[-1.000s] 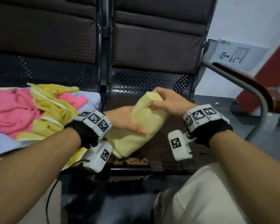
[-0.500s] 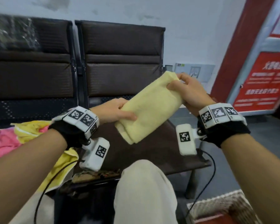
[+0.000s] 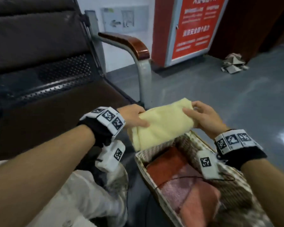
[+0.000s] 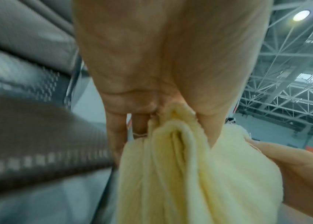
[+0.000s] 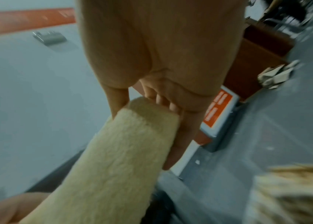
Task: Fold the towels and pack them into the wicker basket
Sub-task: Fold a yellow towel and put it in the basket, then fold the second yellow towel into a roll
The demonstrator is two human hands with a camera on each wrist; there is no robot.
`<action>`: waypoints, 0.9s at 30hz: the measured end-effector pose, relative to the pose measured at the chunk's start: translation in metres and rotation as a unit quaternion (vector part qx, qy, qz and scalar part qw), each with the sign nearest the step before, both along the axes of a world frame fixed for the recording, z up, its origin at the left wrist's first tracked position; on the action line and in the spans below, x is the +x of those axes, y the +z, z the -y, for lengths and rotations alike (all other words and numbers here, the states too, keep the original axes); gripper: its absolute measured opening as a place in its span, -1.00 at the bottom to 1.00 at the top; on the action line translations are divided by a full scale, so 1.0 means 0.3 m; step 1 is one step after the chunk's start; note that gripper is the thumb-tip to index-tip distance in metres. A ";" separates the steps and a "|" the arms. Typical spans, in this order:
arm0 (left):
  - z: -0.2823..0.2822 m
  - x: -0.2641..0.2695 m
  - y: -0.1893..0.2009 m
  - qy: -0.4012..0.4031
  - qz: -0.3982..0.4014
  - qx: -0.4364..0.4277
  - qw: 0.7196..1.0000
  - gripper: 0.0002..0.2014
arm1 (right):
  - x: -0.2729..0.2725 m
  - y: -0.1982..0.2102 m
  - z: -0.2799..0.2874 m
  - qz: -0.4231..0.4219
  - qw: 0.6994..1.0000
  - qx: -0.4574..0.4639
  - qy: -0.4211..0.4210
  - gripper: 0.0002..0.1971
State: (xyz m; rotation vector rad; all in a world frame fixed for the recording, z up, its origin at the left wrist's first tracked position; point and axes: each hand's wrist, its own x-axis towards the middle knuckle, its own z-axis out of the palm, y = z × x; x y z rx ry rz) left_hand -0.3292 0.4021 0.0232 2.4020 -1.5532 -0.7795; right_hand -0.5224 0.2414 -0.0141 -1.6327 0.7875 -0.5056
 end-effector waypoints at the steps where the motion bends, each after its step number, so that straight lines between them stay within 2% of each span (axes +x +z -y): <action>1: 0.026 -0.036 -0.078 -0.010 -0.014 0.016 1.000 -0.65 | -0.049 -0.062 0.006 -0.022 1.000 -0.001 -0.011 -0.70; 4: 0.072 -0.144 -0.301 -0.039 -0.053 0.079 0.995 -0.61 | -0.165 -0.230 0.012 -0.094 0.995 -0.025 -0.010 -0.74; 7: 0.081 -0.235 -0.486 -0.059 -0.077 0.137 0.986 -0.63 | -0.234 -0.355 0.016 -0.166 0.983 -0.068 0.043 -0.81; 11: 0.082 -0.321 -0.626 -0.110 -0.132 0.207 0.963 -0.61 | -0.270 -0.499 0.037 -0.293 0.942 -0.131 0.101 -0.68; 13: 0.083 -0.357 -0.655 -0.141 -0.122 0.240 0.953 -0.60 | -0.270 -0.567 0.033 -0.347 0.921 -0.130 0.117 -0.62; 16: 0.076 -0.385 -0.644 -0.147 -0.069 0.264 0.951 -0.57 | -0.260 -0.648 0.021 -0.419 0.894 -0.111 0.114 -0.58; 20: 0.046 -0.314 -0.559 -0.065 -0.080 0.135 0.985 -0.67 | -0.251 -0.668 0.006 -0.472 0.866 -0.139 0.091 -0.71; 23: -0.003 -0.223 -0.467 0.007 -0.113 0.051 0.992 -0.78 | -0.215 -0.600 0.008 -0.466 0.860 -0.184 0.096 -0.80; 27: -0.093 -0.111 -0.313 0.082 -0.161 -0.056 0.982 -0.91 | -0.074 -0.405 -0.001 -0.406 0.865 -0.261 0.134 -0.85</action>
